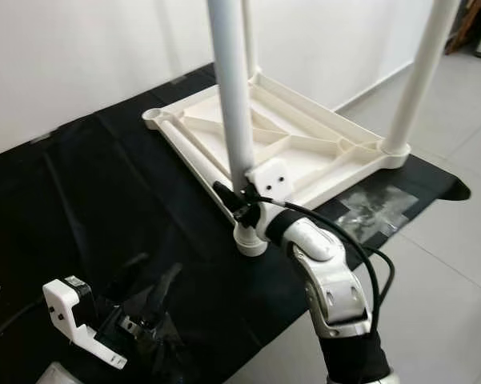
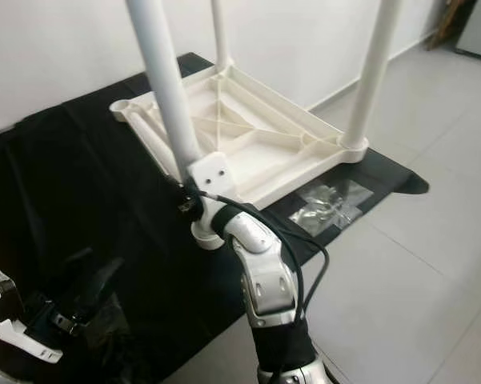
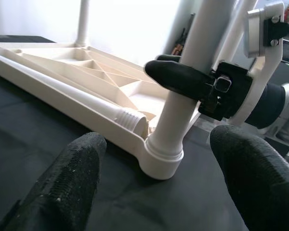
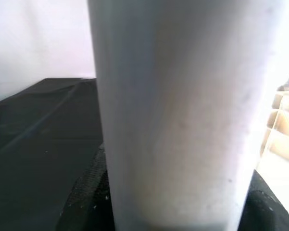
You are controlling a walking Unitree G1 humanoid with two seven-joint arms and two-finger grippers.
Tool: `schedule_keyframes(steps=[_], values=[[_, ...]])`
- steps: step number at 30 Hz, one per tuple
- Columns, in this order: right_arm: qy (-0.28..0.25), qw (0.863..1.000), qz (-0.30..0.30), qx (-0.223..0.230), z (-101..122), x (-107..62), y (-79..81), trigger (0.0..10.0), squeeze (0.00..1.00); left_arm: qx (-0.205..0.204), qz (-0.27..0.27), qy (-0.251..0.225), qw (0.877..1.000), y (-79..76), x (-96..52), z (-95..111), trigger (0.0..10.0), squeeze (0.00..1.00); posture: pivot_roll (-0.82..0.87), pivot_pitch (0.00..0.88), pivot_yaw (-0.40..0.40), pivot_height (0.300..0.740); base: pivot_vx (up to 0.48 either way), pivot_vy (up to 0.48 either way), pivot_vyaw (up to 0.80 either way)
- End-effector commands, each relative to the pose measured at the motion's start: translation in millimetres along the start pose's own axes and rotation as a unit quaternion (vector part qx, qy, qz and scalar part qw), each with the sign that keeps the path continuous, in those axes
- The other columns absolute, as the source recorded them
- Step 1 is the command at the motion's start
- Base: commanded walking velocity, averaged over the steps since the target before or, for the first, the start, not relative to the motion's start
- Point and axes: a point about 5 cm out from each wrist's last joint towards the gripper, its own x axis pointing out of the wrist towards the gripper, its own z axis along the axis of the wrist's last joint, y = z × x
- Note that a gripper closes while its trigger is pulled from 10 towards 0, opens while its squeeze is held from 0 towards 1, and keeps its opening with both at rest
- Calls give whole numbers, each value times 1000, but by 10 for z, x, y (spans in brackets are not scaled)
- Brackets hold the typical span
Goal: Building children table
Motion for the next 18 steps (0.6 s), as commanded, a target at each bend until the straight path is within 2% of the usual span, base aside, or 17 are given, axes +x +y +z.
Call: schedule_keyframes(steps=[1, 2, 3, 4, 6, 7, 9, 10, 11, 13, 15, 18], values=[[38, 997, 56, 28, -169, 26, 90, 10000, 0, 7, 12, 7, 1000, 40, -35, -17, 10000, 0, -31, 163, 103, 740, 0, 0, 0], [38, 997, 56, 28, -169, 26, 90, 10000, 0, 7, 12, 7, 1000, 40, -35, -17, 10000, 0, -31, 163, 103, 740, 0, 0, 0], [27, 996, 77, 32, -107, 34, 107, 10000, 1000, 8, 14, 5, 1000, 41, -33, -16, 10000, 0, -29, 163, 105, 740, 0, 0, 0], [27, 996, 77, 32, -107, 34, 107, 10000, 1000, 8, 14, 5, 1000, 41, -33, -16, 10000, 0, -29, 163, 105, 740, 0, 0, 0], [7, 991, 133, 26, 4, 51, 98, 10000, 1000, 8, 14, 5, 1000, 41, -31, -17, 10000, 0, -29, 163, 105, 740, 0, 0, 0], [-3, 987, 163, 6, 52, 52, 66, 10000, 1000, 7, 13, 5, 1000, 36, -28, -17, 10000, 0, -27, 169, 112, 740, 0, 0, 0], [-3, 987, 163, 6, 52, 52, 66, 10000, 1000, 7, 13, 5, 1000, 36, -28, -17, 10000, 0, -27, 169, 112, 740, 0, 0, 0], [-6, 980, 200, -10, 77, 54, 14, 10000, 957, 7, 12, 6, 1000, 32, -27, -16, 10000, 0, -27, 169, 114, 740, 0, 0, 0], [-4, 970, 242, -37, 97, 53, -53, 10000, 0, 6, 10, 6, 1000, 26, -29, -15, 10000, 0, -21, 175, 117, 740, 0, 0, 0], [-4, 970, 242, -37, 97, 53, -53, 10000, 0, 6, 10, 6, 1000, 26, -29, -15, 10000, 0, -21, 175, 117, 740, 0, 0, 0], [3, 948, 311, -64, 144, 82, -233, 10000, 0, 6, 10, 7, 1000, 12, -38, -10, 10000, 0, -11, 182, 120, 740, 0, 0, 0], [5, 942, 329, -70, 158, 97, -290, 10000, 0, 6, 9, 8, 1000, 8, -41, -8, 10000, 0, -9, 183, 120, 740, 0, 0, 0]])
